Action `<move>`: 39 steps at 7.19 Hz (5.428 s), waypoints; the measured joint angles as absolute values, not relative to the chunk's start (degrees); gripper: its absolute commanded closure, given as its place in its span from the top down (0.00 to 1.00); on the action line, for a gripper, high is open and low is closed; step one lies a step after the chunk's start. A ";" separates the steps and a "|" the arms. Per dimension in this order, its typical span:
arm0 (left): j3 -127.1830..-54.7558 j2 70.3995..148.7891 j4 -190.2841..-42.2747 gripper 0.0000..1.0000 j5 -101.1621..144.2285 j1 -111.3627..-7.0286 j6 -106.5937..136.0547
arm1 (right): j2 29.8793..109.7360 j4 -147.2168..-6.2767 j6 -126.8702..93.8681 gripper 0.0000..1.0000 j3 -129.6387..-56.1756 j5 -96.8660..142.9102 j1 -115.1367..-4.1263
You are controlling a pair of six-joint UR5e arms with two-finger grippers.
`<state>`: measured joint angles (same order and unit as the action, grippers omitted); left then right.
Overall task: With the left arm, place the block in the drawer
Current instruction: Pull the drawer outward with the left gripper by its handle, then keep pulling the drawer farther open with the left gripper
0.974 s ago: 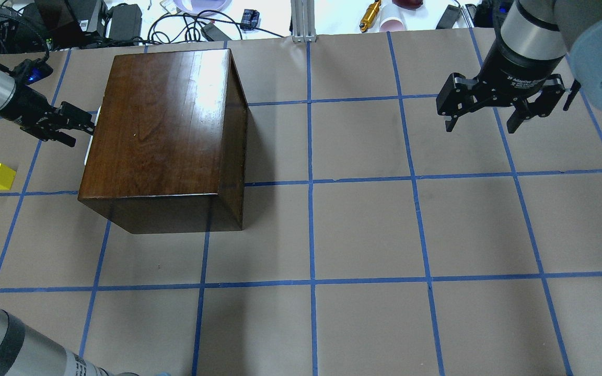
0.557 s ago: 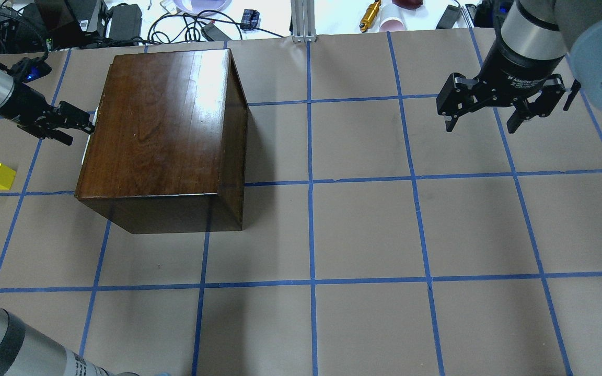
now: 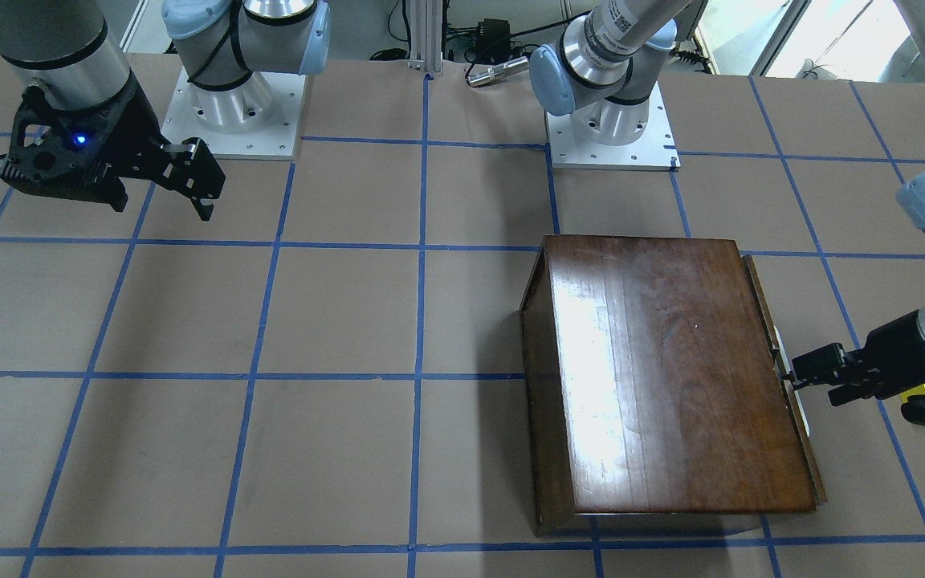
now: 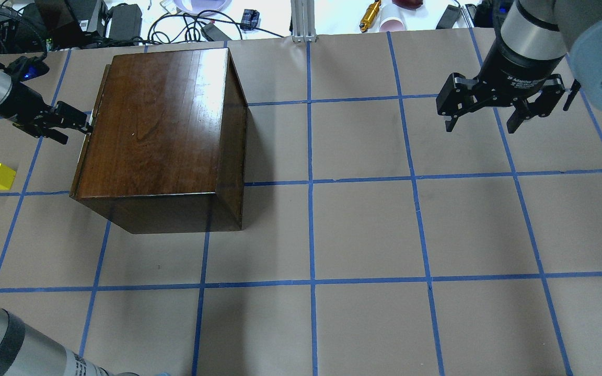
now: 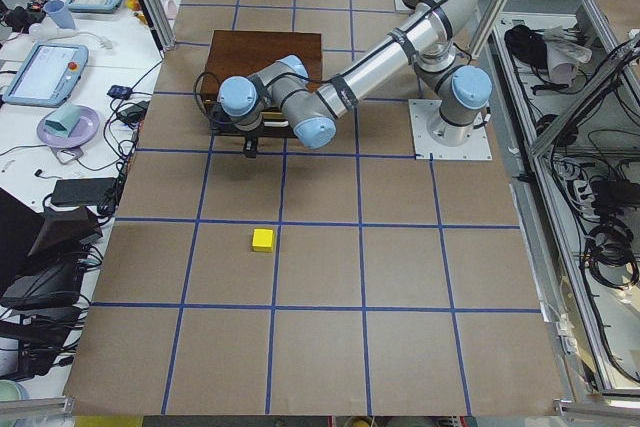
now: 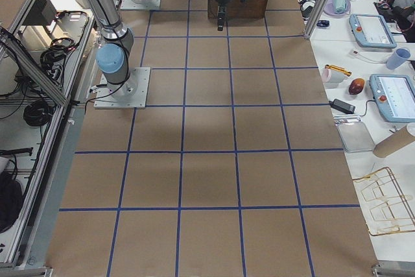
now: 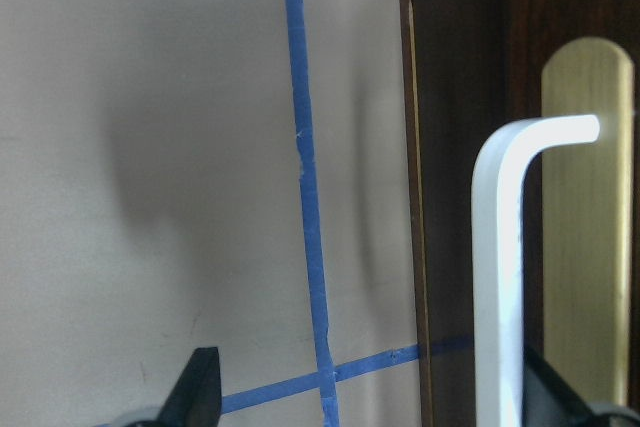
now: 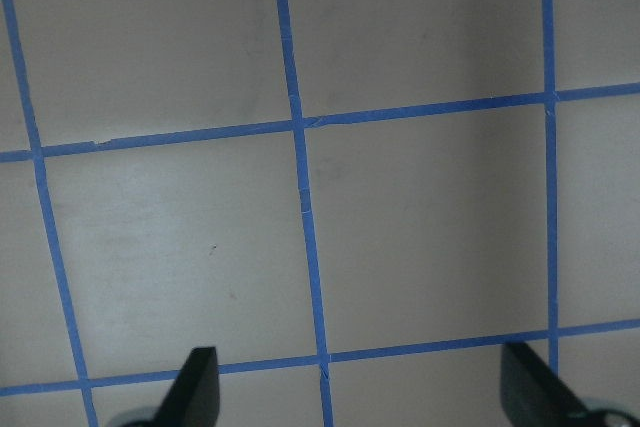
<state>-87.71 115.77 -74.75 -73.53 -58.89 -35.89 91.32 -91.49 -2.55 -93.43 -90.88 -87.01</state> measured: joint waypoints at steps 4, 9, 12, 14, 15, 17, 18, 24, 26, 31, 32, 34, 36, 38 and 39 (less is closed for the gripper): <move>-86.69 115.76 -74.45 1.00 -74.62 -58.89 -35.92 | 91.32 -91.49 -2.55 1.00 -93.44 -90.88 -87.01; -86.22 116.21 -73.47 1.00 -75.88 -58.81 -37.91 | 91.32 -91.49 -2.55 1.00 -93.43 -90.88 -87.01; -85.51 116.55 -72.65 1.00 -76.71 -58.80 -38.44 | 91.32 -91.50 -2.55 1.00 -93.45 -90.88 -87.01; -84.64 116.91 -72.62 1.00 -77.46 -58.79 -39.15 | 91.32 -91.49 -2.55 1.00 -93.46 -90.88 -87.01; -84.30 117.12 -72.60 1.00 -77.66 -58.80 -39.82 | 91.32 -91.49 -2.55 1.00 -93.45 -90.88 -87.01; -83.40 117.65 -72.60 1.00 -78.00 -58.80 -40.64 | 91.32 -91.49 -2.55 1.00 -93.43 -90.88 -87.00; -83.03 117.85 -72.60 1.00 -78.42 -58.80 -41.20 | 91.32 -91.49 -2.55 1.00 -93.43 -90.88 -86.98; -81.60 119.05 -72.58 1.00 -78.97 -58.41 -44.00 | 91.32 -91.49 -2.55 1.00 -93.46 -90.88 -86.99; -80.55 119.47 -72.58 1.00 -79.07 -58.23 -44.76 | 91.32 -91.50 -2.55 1.00 -93.43 -90.88 -86.97; -78.73 120.89 -72.58 1.00 -79.16 -57.57 -46.81 | 91.32 -91.50 -2.55 1.00 -93.43 -90.88 -87.01; -78.40 121.16 -72.58 1.00 -79.20 -57.39 -47.11 | 91.32 -91.49 -2.55 1.00 -93.43 -90.88 -87.01; -77.54 121.50 -72.57 1.00 -79.97 -57.17 -47.47 | 91.32 -91.49 -2.55 1.00 -93.44 -90.88 -87.01; -76.79 121.96 -72.59 1.00 -80.39 -57.13 -47.93 | 91.32 -91.49 -2.55 1.00 -93.45 -90.88 -87.01; -76.44 122.29 -72.59 1.00 -80.65 -56.98 -48.54 | 91.32 -91.49 -2.55 1.00 -93.43 -90.88 -86.98; -76.32 122.43 -72.59 1.00 -80.77 -56.78 -48.94 | 91.32 -91.49 -2.55 1.00 -93.43 -90.88 -86.99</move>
